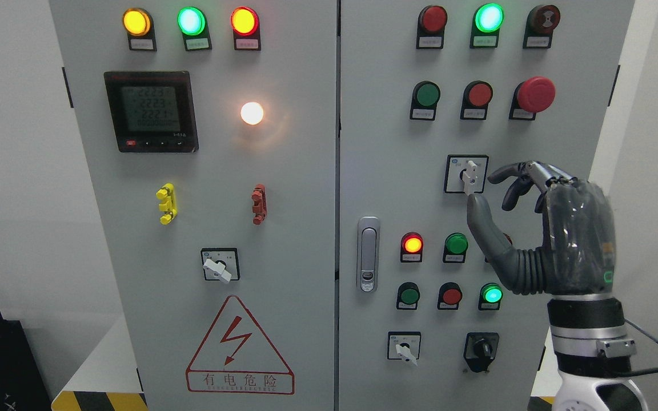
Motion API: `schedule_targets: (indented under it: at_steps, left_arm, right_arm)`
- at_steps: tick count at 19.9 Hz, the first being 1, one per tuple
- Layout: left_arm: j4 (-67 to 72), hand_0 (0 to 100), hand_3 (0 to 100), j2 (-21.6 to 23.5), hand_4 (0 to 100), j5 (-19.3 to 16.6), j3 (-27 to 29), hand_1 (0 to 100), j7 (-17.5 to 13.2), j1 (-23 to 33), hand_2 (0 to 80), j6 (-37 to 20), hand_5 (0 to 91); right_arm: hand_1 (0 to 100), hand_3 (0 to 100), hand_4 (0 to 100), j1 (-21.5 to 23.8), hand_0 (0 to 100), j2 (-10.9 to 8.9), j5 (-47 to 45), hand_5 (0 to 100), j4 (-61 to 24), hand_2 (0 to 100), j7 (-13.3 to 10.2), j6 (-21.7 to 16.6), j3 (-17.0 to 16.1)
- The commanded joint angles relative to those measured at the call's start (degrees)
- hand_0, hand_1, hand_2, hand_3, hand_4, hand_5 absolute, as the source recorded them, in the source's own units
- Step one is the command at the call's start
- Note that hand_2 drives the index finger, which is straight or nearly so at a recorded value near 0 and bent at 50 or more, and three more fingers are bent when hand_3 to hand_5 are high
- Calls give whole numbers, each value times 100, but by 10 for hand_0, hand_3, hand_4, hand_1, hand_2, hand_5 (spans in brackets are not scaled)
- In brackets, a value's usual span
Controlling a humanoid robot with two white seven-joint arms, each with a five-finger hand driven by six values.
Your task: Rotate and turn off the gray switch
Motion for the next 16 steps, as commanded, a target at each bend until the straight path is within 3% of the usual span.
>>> schedule_targets:
  at_steps: [1, 4, 7, 13, 16]
  left_arm:
    - [79, 120, 0, 0, 0, 0, -9, 389, 6, 0, 0, 5, 0]
    - [79, 120, 0, 0, 0, 0, -9, 389, 6, 0, 0, 5, 0]
    - [79, 120, 0, 0, 0, 0, -9, 389, -3, 0, 0, 5, 0]
    - [79, 120, 0, 0, 0, 0, -9, 389, -3, 0, 0, 5, 0]
    - [79, 120, 0, 0, 0, 0, -9, 389, -3, 0, 0, 5, 0]
  right_arm:
    - [223, 227, 93, 280, 308, -7, -241, 95, -303, 224, 76, -451, -635]
    - [234, 152, 27, 394, 263, 2, -249, 0, -364, 131, 76, -575, -741]
    - [241, 120, 0, 517, 244, -7, -250, 0, -391, 95, 76, -584, -741]
    - [253, 119, 0, 711, 225, -7, -241, 0, -435, 96, 76, -672, -741]
    - [281, 146, 2, 773, 208, -7, -241, 0, -435, 143, 76, -672, -732]
